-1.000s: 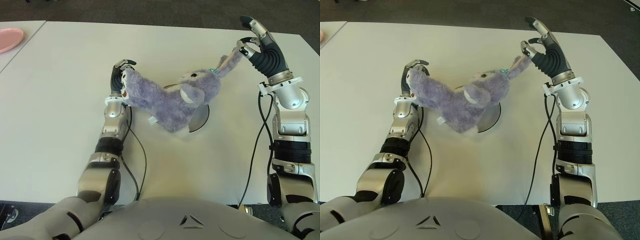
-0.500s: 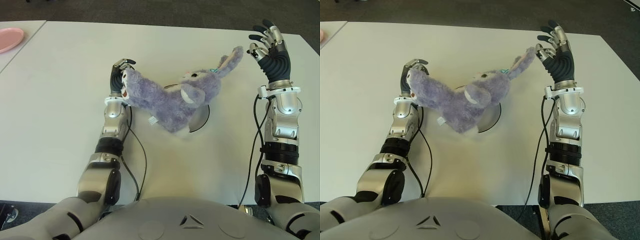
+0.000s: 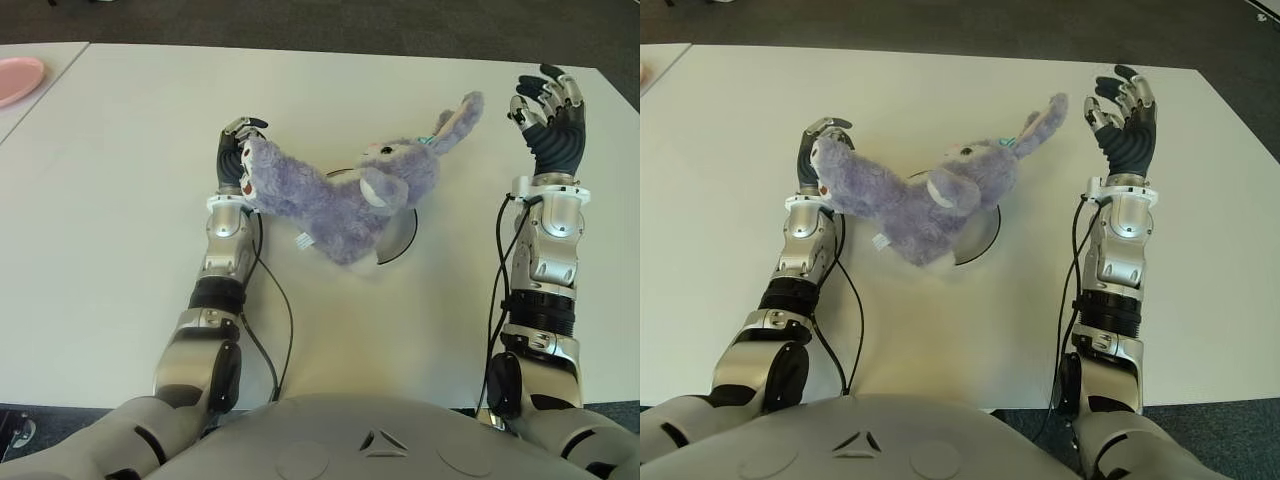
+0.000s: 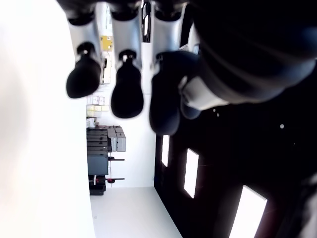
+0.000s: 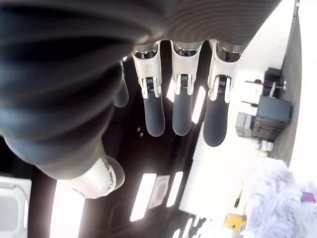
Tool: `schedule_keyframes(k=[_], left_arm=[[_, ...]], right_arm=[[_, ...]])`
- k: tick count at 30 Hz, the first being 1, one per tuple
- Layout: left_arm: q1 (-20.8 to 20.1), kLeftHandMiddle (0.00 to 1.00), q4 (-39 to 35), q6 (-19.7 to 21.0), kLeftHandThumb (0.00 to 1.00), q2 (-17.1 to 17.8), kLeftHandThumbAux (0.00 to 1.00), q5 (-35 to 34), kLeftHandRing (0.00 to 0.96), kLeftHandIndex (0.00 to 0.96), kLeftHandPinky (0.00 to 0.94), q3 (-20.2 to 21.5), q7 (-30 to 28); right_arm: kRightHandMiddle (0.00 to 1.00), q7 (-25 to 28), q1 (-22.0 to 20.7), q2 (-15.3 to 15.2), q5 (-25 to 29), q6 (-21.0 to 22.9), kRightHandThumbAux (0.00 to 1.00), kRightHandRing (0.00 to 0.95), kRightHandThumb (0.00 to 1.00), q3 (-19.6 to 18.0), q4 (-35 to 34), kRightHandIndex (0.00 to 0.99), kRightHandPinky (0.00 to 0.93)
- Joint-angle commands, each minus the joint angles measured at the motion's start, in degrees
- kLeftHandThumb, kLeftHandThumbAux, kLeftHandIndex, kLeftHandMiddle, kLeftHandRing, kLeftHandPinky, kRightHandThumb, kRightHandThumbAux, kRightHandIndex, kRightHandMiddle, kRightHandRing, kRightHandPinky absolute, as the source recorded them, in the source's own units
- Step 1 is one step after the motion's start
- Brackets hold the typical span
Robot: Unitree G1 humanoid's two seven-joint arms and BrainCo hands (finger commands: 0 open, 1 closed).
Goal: Put the doll into the plate.
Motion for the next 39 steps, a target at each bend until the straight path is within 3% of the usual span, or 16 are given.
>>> schedule_keyframes(k=[1,11,23,28,39], left_arm=[[5.87,0.710,2.82,1.09,0.717,-1.51,0.699,-1.06,0.736,0.445,0.737,-0.08,0.09],[5.09,0.714,2.83,0.90,0.716,-1.91,0.700,-1.01,0.740,0.444,0.750,-0.80,0.13],[4.76,0.714,2.63,0.66,0.718,-2.86,0.698,-0.27,0.739,0.445,0.748,-1.02,2.39],[4.58,0.712,2.49,0.42,0.718,-3.10,0.697,0.04,0.738,0.445,0.748,-1.29,3.17],[4.27,0.707,2.12,0.41,0.721,-3.00,0.696,-0.12,0.731,0.446,0.743,-1.33,3.47]], right_arm=[[0.324,-1.54,0.36,1.73,1.54,1.43,0.742,0.403,0.642,-0.80,2.10,0.361,0.431],[0.398,-3.60,-1.42,3.25,1.87,-1.89,0.724,0.439,0.699,-1.35,7.70,0.418,0.453],[0.526,-7.04,-2.18,4.14,1.31,-5.72,0.717,0.549,0.705,-1.43,11.98,0.428,0.577],[0.589,-10.16,-2.00,5.85,0.38,-5.83,0.716,0.614,0.707,-0.98,13.56,0.430,0.639],[0.659,-11.63,-2.36,5.98,-0.45,-5.14,0.714,0.673,0.710,0.05,16.12,0.434,0.663]])
